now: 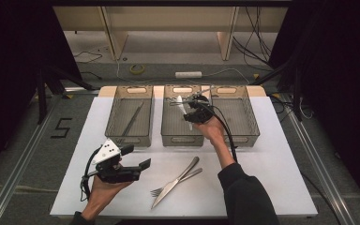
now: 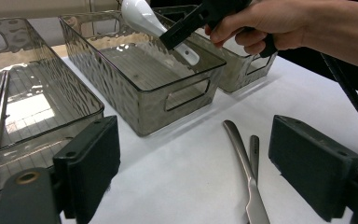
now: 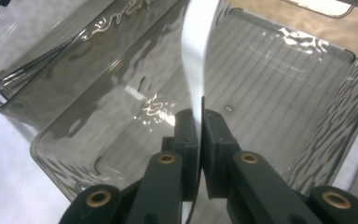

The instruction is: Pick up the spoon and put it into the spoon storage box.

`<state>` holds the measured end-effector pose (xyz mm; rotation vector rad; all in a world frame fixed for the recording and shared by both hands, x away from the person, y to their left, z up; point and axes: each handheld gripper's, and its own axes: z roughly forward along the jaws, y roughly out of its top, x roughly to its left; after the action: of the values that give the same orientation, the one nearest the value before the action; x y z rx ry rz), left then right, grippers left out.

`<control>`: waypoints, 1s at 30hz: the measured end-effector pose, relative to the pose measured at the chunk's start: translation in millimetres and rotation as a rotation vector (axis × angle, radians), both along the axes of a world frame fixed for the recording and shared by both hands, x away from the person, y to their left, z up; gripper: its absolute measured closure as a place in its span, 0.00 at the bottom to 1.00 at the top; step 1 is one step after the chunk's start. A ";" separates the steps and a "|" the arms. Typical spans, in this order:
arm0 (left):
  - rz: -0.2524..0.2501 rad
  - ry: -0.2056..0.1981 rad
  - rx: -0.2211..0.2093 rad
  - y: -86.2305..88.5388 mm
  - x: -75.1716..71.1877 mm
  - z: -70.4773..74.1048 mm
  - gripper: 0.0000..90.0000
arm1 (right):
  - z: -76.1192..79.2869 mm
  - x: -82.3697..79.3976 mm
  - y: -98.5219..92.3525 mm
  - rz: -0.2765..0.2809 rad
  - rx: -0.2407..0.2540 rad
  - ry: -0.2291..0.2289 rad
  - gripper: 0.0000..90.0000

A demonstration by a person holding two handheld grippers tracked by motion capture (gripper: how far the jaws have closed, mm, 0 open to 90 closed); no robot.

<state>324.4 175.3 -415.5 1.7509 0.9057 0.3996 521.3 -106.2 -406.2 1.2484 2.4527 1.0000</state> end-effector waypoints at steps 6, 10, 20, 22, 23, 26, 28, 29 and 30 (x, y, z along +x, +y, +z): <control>0.000 0.000 0.001 0.4 0.0 0.3 0.18 | -5.4 0.6 5.2 0.003 -0.017 0.010 0.96; 0.000 0.000 0.000 0.2 0.1 0.1 0.18 | -8.1 1.3 6.4 0.000 -0.026 0.017 0.95; -0.002 0.000 0.000 0.1 0.4 -0.1 0.18 | -14.3 2.4 6.5 -0.006 -0.039 0.052 0.92; -0.002 0.000 0.001 0.0 0.4 -0.1 0.18 | -13.7 2.7 6.3 -0.004 -0.032 0.060 0.86; -0.002 0.000 0.002 0.0 0.4 0.0 0.18 | -12.8 2.6 6.4 -0.005 -0.032 0.060 0.83; 0.000 0.001 -0.001 0.1 0.3 -0.1 0.18 | -8.6 0.6 6.0 -0.006 -0.042 0.033 0.76; 0.001 0.000 -0.001 0.2 0.4 0.0 0.18 | -4.5 -1.5 4.1 -0.016 -0.033 0.018 0.72; 0.001 0.001 -0.001 0.2 0.4 0.0 0.18 | -2.1 -3.1 2.8 -0.009 -0.018 0.009 0.70; 0.001 0.000 -0.001 0.2 0.3 -0.1 0.18 | 0.7 -5.1 1.5 0.000 0.000 -0.001 0.67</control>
<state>324.8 175.5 -415.5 1.7495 0.9071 0.4000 516.2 -104.7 -405.5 1.2482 2.4518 0.9998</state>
